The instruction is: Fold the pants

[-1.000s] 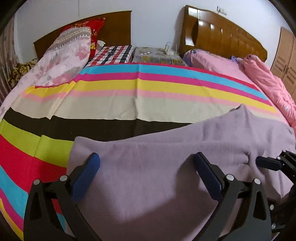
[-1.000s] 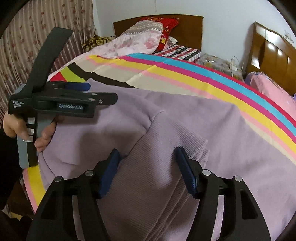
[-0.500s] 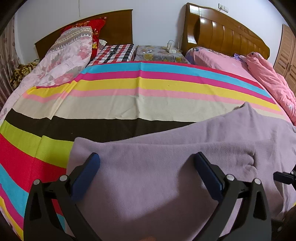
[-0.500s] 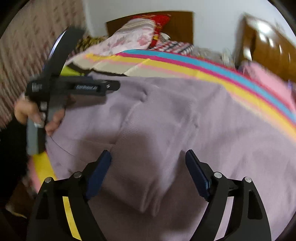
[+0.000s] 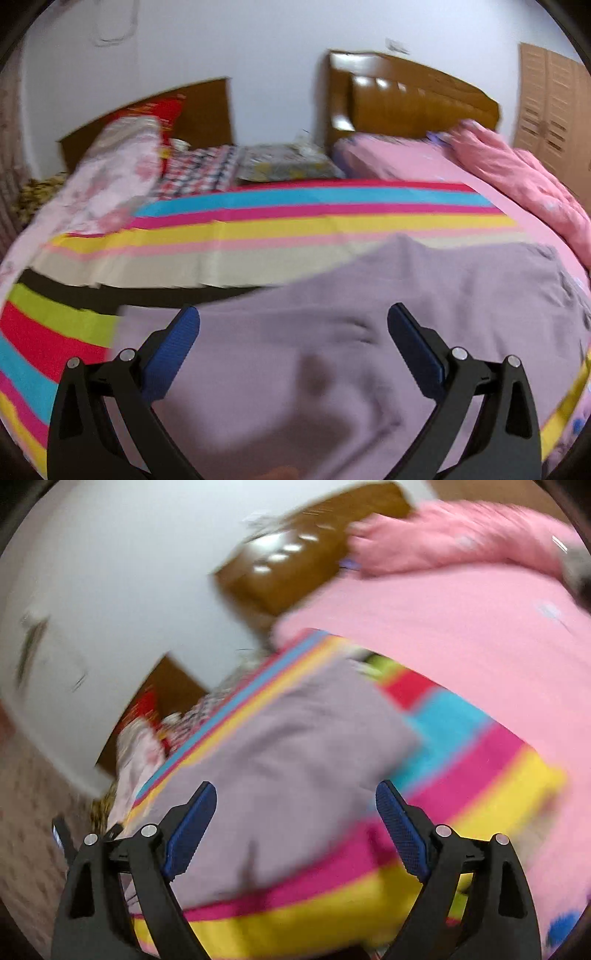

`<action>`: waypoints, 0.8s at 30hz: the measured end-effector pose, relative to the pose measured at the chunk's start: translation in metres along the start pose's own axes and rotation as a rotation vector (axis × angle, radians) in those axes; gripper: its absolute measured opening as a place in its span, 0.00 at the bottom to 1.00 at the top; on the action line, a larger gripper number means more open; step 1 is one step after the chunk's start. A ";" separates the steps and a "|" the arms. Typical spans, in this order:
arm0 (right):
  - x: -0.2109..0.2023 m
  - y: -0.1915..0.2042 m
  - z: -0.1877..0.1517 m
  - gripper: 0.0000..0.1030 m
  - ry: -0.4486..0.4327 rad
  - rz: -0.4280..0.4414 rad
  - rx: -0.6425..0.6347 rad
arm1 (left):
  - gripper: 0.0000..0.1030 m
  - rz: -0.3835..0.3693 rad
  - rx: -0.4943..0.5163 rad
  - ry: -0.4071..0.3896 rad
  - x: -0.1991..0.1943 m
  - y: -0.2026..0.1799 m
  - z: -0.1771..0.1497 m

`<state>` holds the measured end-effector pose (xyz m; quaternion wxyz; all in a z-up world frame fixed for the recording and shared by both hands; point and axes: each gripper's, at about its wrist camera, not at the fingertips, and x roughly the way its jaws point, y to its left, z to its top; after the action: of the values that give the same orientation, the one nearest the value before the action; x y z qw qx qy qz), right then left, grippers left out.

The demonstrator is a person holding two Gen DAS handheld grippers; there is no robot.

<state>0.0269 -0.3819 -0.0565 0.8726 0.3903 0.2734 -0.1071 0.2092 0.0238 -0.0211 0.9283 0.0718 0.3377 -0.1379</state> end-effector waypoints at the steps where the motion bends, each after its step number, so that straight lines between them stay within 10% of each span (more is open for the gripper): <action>1: 0.001 -0.012 -0.001 0.83 0.009 -0.019 0.039 | 0.98 -0.007 0.030 0.020 0.007 -0.009 -0.002; 7: 0.025 -0.012 0.008 0.83 0.061 -0.013 0.009 | 0.99 0.036 0.170 0.133 0.048 -0.038 -0.018; 16: 0.054 0.004 0.004 0.82 0.242 -0.010 0.013 | 0.99 -0.083 0.024 0.186 0.055 -0.016 -0.022; 24: 0.060 0.005 0.008 0.74 0.221 -0.079 0.038 | 0.99 -0.076 0.030 0.180 0.054 -0.018 -0.023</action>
<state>0.0814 -0.3834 -0.0824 0.8247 0.4049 0.3812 -0.1029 0.2294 0.0003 -0.0742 0.8870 0.0850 0.4203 -0.1711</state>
